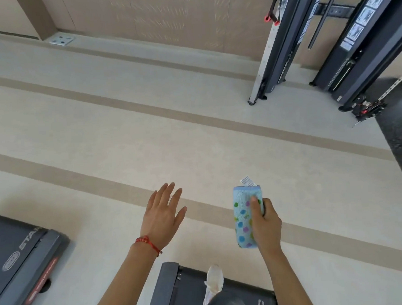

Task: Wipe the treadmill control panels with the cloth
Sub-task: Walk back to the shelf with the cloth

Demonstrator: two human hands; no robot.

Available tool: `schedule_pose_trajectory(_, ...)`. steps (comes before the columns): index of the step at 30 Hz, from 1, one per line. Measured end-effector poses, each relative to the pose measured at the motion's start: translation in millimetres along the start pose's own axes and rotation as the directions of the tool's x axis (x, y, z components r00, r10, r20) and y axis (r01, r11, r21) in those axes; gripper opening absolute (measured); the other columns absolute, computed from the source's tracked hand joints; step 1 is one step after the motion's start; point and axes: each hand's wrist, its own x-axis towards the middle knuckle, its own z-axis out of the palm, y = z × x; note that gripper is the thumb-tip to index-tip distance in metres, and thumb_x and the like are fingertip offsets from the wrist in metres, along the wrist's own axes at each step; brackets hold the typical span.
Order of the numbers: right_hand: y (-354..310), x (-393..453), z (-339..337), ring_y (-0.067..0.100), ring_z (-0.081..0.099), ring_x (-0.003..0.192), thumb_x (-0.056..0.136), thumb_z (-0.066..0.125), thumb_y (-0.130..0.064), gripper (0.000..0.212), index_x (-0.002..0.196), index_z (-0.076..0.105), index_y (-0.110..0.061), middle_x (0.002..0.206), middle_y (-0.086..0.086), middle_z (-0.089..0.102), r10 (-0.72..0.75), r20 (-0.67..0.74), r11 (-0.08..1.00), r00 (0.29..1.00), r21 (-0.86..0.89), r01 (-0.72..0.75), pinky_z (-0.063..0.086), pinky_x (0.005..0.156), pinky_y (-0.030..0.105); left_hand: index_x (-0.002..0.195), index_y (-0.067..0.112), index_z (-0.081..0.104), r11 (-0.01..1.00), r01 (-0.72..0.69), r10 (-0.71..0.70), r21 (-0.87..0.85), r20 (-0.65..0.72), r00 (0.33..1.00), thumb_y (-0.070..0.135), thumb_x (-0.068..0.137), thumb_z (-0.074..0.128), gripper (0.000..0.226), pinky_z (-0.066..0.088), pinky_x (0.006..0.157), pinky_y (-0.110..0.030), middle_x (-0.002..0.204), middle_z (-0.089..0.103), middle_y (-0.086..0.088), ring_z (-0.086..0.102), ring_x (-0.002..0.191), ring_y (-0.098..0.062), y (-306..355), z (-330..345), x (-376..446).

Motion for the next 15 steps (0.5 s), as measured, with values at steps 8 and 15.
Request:
schedule_pose_trajectory(8,-43,120,18,0.009,0.055,0.059,0.095,0.045,-0.033,0.027,0.078,0.048,-0.011,0.065,-0.003,0.056,-0.049,0.013,0.999,0.999,-0.012,0.049,0.039,0.051,0.023,0.121,0.004,0.059,1.0,0.029,-0.029,0.001,-0.046,0.999,0.046,0.1,0.014,0.065,0.036,0.102,-0.044,0.127,0.056,-0.017,0.049,0.12,-0.033,-4,17,116)
schedule_pose_trajectory(15,-46,214,73,0.012,0.058,0.06,0.094,0.046,-0.034,0.027,0.073,0.046,-0.016,0.067,0.0,0.059,-0.041,0.006,0.998,0.999,0.043,0.041,0.039,0.05,0.022,0.121,0.005,0.058,1.0,-0.009,0.008,-0.016,-0.066,0.998,0.047,0.099,0.017,0.062,0.028,0.101,-0.04,0.127,0.056,-0.017,0.045,0.121,-0.031,-49,72,222)
